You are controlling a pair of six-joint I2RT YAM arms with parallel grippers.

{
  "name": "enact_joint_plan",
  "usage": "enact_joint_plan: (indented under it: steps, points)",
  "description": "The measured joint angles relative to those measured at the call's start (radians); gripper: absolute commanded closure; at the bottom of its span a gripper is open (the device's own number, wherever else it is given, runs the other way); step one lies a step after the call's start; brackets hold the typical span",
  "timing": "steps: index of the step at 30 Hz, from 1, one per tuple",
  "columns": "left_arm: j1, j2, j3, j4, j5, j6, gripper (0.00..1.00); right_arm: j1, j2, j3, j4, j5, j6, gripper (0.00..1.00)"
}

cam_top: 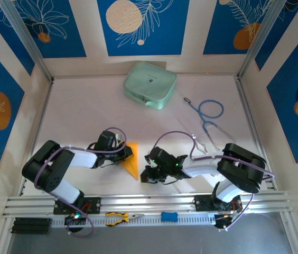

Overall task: Fold a paper plane with a square sheet of paper (pick it up from the middle)
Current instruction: Perform the fourth fold on the wing at the bottom-center of the table.

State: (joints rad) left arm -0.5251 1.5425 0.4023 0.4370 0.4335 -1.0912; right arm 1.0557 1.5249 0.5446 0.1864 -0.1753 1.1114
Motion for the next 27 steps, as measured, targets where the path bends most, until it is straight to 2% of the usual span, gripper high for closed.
enact_joint_plan:
  steps: [9, 15, 21, 27]
  points:
    - [-0.034, -0.043, -0.034, 0.013, -0.092, -0.056, 0.98, -0.093, 0.01, 0.087, 0.002, 0.026, -0.006, 0.94]
    - [-0.039, -0.043, -0.035, 0.02, -0.102, -0.064, 0.98, -0.096, 0.136, 0.209, 0.047, 0.016, -0.003, 0.94]
    - [-0.04, -0.042, -0.035, 0.023, -0.103, -0.064, 0.98, -0.099, 0.237, 0.217, 0.097, 0.015, 0.017, 0.95]
    - [-0.04, -0.042, -0.036, 0.024, -0.103, -0.064, 0.98, -0.104, 0.274, 0.25, 0.105, 0.014, 0.02, 0.95]
